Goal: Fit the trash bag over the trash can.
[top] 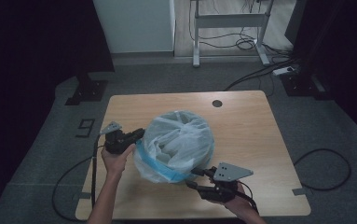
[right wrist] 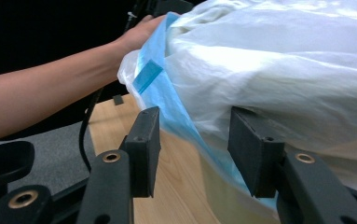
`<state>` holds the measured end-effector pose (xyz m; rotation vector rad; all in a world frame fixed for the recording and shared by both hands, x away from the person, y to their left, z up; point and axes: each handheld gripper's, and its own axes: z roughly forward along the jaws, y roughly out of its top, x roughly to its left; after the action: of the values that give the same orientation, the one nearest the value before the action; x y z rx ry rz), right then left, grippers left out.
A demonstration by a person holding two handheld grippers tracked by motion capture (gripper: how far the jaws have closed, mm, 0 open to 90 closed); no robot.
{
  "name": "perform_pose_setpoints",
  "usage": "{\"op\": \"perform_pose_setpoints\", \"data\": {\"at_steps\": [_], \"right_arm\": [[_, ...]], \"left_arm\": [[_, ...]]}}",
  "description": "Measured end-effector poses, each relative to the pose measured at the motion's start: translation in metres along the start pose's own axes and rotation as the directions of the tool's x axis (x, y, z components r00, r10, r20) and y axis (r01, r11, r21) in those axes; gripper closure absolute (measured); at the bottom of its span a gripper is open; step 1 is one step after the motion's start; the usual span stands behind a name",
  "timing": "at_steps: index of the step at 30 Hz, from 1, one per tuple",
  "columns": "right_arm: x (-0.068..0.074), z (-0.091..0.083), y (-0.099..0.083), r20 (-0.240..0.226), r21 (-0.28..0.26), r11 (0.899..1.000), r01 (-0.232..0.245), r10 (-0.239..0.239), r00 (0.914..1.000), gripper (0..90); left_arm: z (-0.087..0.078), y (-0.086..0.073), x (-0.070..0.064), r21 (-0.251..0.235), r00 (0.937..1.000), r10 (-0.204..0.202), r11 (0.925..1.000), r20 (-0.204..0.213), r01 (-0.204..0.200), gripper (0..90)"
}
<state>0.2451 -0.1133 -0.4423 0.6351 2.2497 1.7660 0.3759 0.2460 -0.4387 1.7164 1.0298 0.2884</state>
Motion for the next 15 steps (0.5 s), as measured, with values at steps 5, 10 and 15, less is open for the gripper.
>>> {"op": "perform_pose_setpoints", "data": {"at_steps": [5,10,15], "right_arm": [[0.005,0.011,0.002,-0.016,0.014,1.0,0.028,-0.027,0.9995,53.6],[0.011,0.004,0.004,-0.019,-0.005,0.999,0.034,-0.034,0.9992,53.7],[0.013,-0.005,0.006,-0.021,-0.027,0.999,0.028,-0.029,0.9994,53.7]], "left_arm": [[0.0,-0.001,0.0,-0.001,1.0,-0.005,1.0,-0.003,0.005,80.9],[-0.002,-0.001,0.001,-0.004,0.9999,-0.011,0.9999,-0.006,0.011,81.2],[-0.003,-0.001,0.001,-0.009,0.9999,-0.013,0.9999,-0.006,0.013,81.2]]}}
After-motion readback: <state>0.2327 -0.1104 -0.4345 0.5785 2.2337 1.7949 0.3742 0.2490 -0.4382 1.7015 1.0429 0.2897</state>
